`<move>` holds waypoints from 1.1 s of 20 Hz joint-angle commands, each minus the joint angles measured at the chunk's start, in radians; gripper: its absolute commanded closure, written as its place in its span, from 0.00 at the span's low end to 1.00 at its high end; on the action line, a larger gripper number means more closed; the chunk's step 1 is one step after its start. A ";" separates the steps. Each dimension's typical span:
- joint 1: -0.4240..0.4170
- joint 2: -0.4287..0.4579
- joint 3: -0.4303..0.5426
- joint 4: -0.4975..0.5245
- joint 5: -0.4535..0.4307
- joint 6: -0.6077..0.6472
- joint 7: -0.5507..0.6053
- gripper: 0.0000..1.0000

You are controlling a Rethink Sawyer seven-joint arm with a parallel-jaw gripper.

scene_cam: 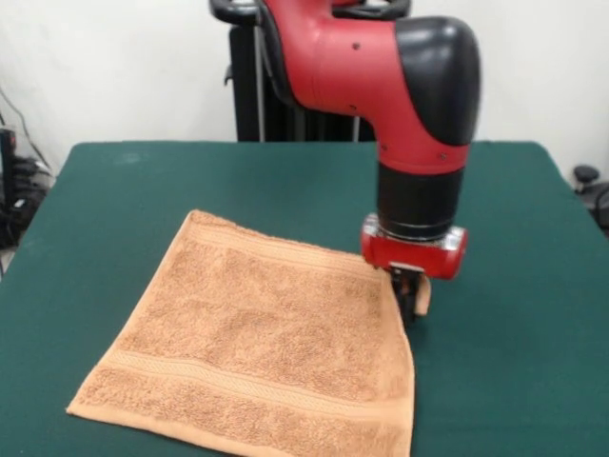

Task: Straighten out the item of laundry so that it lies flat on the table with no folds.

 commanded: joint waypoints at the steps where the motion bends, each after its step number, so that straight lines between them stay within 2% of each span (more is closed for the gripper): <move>1: -0.114 -0.022 0.038 0.211 -0.086 -0.080 0.162 1.00; 5: -0.145 -0.026 0.045 0.273 -0.137 -0.150 0.194 1.00; 12: -0.212 -0.002 0.059 0.293 -0.200 -0.206 0.195 1.00; 22: -0.213 0.032 0.085 0.275 -0.203 -0.235 0.215 1.00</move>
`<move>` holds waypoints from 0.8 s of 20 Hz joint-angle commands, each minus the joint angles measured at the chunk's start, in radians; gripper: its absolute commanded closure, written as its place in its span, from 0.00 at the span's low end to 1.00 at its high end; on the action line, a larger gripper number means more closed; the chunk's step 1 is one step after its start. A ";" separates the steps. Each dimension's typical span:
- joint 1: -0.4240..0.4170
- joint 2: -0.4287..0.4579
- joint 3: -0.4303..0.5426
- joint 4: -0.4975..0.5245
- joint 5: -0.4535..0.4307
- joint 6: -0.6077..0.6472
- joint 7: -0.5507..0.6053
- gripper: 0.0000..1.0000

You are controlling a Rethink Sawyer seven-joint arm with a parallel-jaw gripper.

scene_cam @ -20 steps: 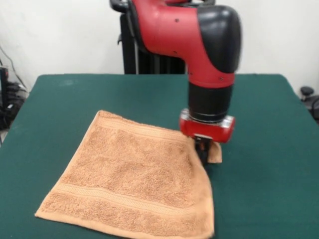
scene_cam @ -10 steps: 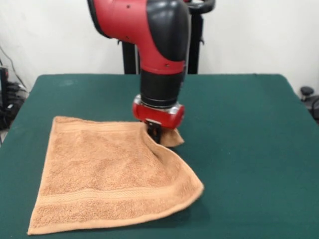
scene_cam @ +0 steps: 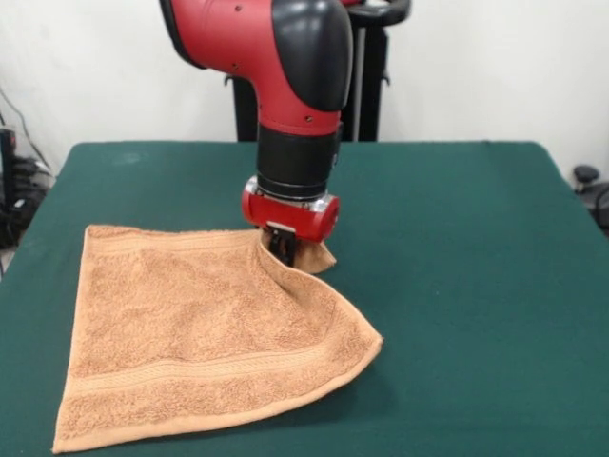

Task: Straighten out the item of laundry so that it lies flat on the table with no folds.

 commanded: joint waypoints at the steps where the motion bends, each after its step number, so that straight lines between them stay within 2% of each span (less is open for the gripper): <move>1: -0.002 0.093 0.079 0.087 -0.018 -0.031 0.215 1.00; 7: -0.015 0.114 0.113 0.100 0.014 -0.052 0.266 1.00; 16: 0.052 0.021 0.110 0.206 0.092 -0.042 0.353 1.00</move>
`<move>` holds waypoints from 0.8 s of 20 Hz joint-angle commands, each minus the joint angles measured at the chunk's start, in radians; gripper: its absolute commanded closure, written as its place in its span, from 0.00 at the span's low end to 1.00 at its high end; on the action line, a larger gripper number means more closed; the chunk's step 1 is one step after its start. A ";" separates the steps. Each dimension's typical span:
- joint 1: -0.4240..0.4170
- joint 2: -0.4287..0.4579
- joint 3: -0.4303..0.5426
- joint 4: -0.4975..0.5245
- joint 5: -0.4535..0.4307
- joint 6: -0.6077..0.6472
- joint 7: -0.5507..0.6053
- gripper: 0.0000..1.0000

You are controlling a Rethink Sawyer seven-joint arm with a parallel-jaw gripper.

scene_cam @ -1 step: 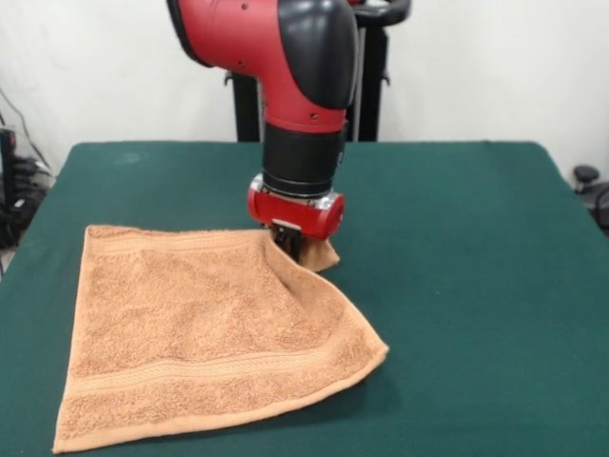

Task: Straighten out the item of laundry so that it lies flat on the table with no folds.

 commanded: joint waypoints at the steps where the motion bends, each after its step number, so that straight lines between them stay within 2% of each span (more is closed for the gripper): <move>1: 0.040 0.018 0.105 0.187 0.069 -0.011 0.355 1.00; 8: 0.043 -0.026 0.139 0.293 0.093 -0.062 0.405 1.00; 16: 0.054 0.002 0.141 0.305 0.107 -0.116 0.401 1.00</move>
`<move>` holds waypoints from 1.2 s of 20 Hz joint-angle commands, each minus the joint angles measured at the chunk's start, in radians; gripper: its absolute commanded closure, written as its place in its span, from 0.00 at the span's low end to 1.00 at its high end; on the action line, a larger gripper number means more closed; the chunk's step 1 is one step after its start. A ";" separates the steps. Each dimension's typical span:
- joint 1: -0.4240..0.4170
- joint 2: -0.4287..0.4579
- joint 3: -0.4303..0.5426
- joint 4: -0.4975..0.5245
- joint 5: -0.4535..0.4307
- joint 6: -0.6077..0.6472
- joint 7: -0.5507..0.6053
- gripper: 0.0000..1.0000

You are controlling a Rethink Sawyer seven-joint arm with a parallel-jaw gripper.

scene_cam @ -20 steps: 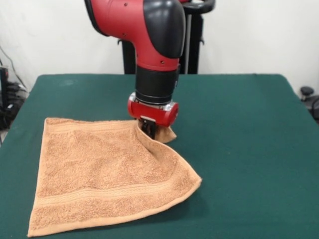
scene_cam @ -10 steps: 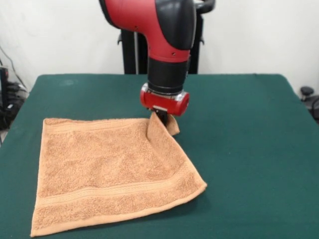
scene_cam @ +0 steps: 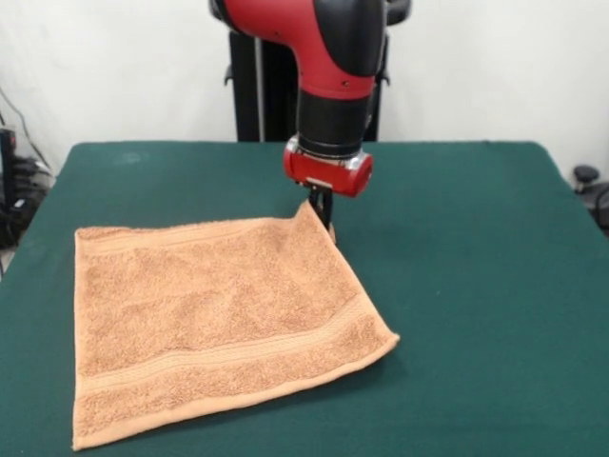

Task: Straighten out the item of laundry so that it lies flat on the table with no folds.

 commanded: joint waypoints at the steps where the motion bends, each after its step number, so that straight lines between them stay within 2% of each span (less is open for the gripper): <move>1: 0.033 0.064 0.125 0.093 0.065 -0.065 0.362 1.00; 6: 0.038 0.063 0.100 0.079 0.050 -0.075 0.357 1.00; 9: 0.001 0.067 0.111 0.066 0.017 -0.068 0.342 1.00; 13: 0.002 0.050 0.101 0.067 0.021 -0.052 0.344 1.00; 19: 0.064 0.041 0.051 0.001 0.064 -0.005 0.310 1.00; 21: 0.066 0.032 0.036 -0.057 0.064 0.053 0.261 1.00; 24: 0.092 -0.020 -0.014 -0.134 0.068 0.205 0.205 1.00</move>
